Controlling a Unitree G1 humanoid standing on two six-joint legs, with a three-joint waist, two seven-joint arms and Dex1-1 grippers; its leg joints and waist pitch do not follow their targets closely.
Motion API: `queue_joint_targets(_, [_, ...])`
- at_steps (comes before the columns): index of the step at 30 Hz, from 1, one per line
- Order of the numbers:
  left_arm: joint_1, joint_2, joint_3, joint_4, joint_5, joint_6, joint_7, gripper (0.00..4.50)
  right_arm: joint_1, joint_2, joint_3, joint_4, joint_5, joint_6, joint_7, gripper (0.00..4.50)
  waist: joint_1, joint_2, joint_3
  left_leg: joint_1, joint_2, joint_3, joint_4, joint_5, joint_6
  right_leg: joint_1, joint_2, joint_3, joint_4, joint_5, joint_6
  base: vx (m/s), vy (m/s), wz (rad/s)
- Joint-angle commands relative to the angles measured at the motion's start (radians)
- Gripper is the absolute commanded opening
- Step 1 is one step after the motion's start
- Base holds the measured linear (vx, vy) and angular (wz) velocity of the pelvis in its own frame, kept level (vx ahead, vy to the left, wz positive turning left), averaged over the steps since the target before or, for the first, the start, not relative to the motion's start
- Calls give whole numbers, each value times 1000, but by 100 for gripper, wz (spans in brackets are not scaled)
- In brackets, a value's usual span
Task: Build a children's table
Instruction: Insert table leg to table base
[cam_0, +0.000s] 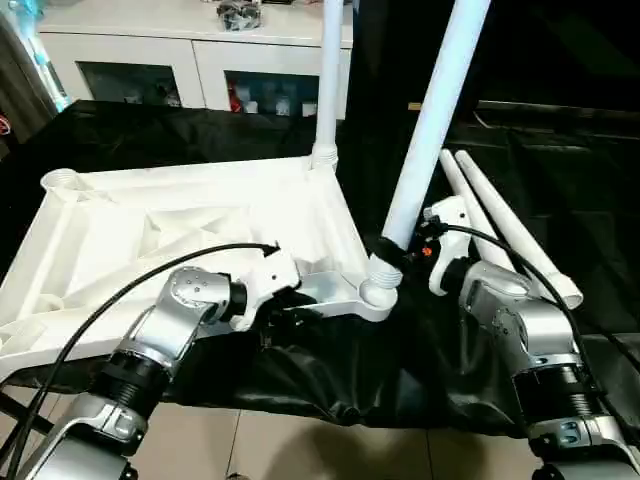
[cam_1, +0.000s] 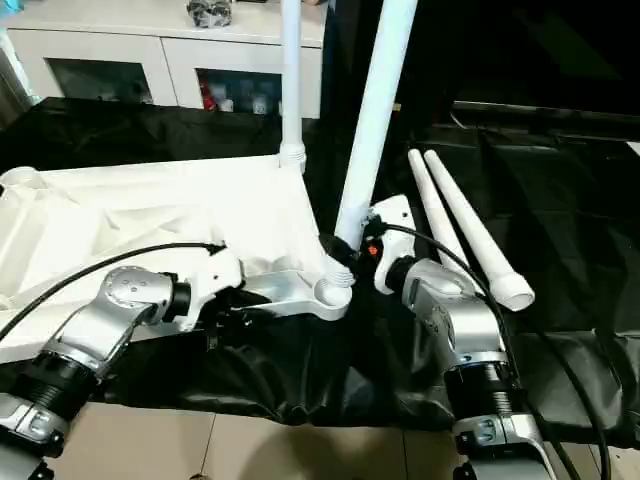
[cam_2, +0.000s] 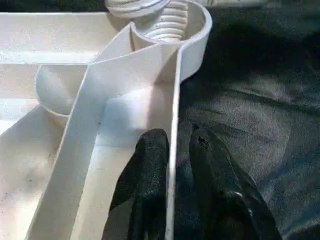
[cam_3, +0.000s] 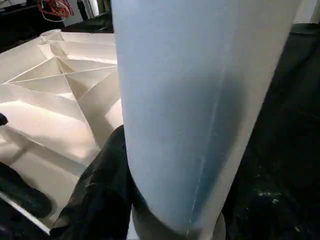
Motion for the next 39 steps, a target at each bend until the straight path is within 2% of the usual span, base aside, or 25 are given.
queue_joint_targets(1, [-23,-6,7,26,-15,-6,-18,56,-10,-3,9,-20,2,4,10,189,-1,-5,-72,12,21,-4,-67,-202,8,50,-73,49,-80,-288,-166,0,0,0])
queue_joint_targets(2, [-23,-6,7,26,-15,-6,-18,56,-10,-3,9,-20,2,4,10,189,0,-5,-73,12,20,-4,-67,-201,9,51,-73,49,-80,-289,-165,0,0,0])
queue_joint_targets(3, [-25,-8,8,30,-15,-7,-20,21,-10,-4,9,-21,1,5,12,189,0,-6,-73,11,21,-4,-67,-198,9,51,-73,50,-79,-285,-166,0,0,0])
queue_joint_targets(8, [-34,-6,2,37,-16,3,-27,9,-13,-8,11,-17,0,5,18,189,-1,-3,-74,10,21,-5,-68,-194,10,53,-74,50,-77,-269,-173,0,0,0])
queue_joint_targets(11, [-34,-6,1,41,-14,3,-30,3,-13,-8,13,-17,-1,6,19,189,-4,-5,-73,10,21,-4,-67,-195,11,53,-73,49,-77,-262,-177,0,0,0])
queue_joint_targets(12, [-29,1,-7,43,-2,-2,-39,3,-12,-7,16,-18,-2,7,23,189,-3,-9,-73,10,21,-4,-67,-195,13,53,-74,49,-78,-276,-174,0,0,0])
queue_joint_targets(13, [-28,6,-11,47,8,-9,-37,0,-12,-5,18,-17,-3,7,24,189,-3,-7,-72,10,21,-5,-68,-193,13,53,-75,49,-79,-282,-172,0,0,0])
queue_joint_targets(16, [-23,18,-27,50,32,-28,-35,0,-13,-6,33,-12,-8,14,41,189,-6,-7,-72,10,22,-5,-68,-197,13,52,-74,49,-79,-285,-168,0,0,0])
queue_joint_targets(18, [-20,26,-40,48,51,-34,-33,0,-13,-12,40,-13,-9,20,54,189,-8,-12,-71,10,22,-5,-69,-207,12,51,-74,49,-81,-303,-164,0,0,0])
queue_joint_targets(19, [-19,30,-46,46,61,-37,-30,0,-14,-14,42,-12,-9,22,60,189,-8,-10,-70,11,22,-5,-69,-214,12,50,-75,49,-83,-316,-160,0,0,0])
queue_joint_targets(20, [-17,30,-45,44,65,-35,-22,0,-17,-16,42,-10,-9,23,64,189,-9,-17,-70,10,23,-6,-71,-216,10,50,-75,48,-82,-327,-156,0,0,0])
queue_joint_targets(22, [-18,25,-38,43,62,-30,-11,0,-25,-17,42,1,-10,19,69,189,-10,-14,-69,13,24,-6,-70,-223,8,48,-75,49,-84,-339,-154,0,0,0])
queue_joint_targets(24, [-19,24,-36,43,58,-30,-12,0,-30,-17,42,10,-11,16,72,189,-11,-15,-69,13,23,-6,-70,-229,6,47,-76,49,-85,-346,-153,0,0,0])
queue_joint_targets(25, [-16,24,-29,36,44,-18,-20,0,-33,-16,46,14,-8,21,81,189,-11,-21,-70,13,23,-6,-70,-231,6,47,-76,48,-84,-351,-153,0,0,0])
queue_joint_targets(27, [-15,23,-26,34,39,-15,-22,0,-35,-15,48,15,-6,24,86,189,-10,-19,-69,13,24,-6,-70,-231,6,46,-76,49,-85,-353,-153,0,0,0])
queue_joint_targets(29, [-13,26,-22,25,21,18,-41,0,-33,-18,69,21,-10,34,106,189,-10,-23,-71,11,24,-6,-70,-216,8,48,-76,49,-81,-323,-159,0,0,0])
queue_joint_targets(33, [-15,31,-21,18,23,55,-36,0,-25,-30,100,26,-28,58,125,189,-11,-22,-71,11,24,-5,-70,-210,9,49,-75,49,-78,-294,-173,0,0,0])
queue_joint_targets(39, [-16,40,-17,17,27,63,-29,0,-23,-38,110,30,-38,75,124,189,-17,-25,-69,13,25,-8,-74,-245,-2,46,-75,48,-85,-351,-152,0,0,0])
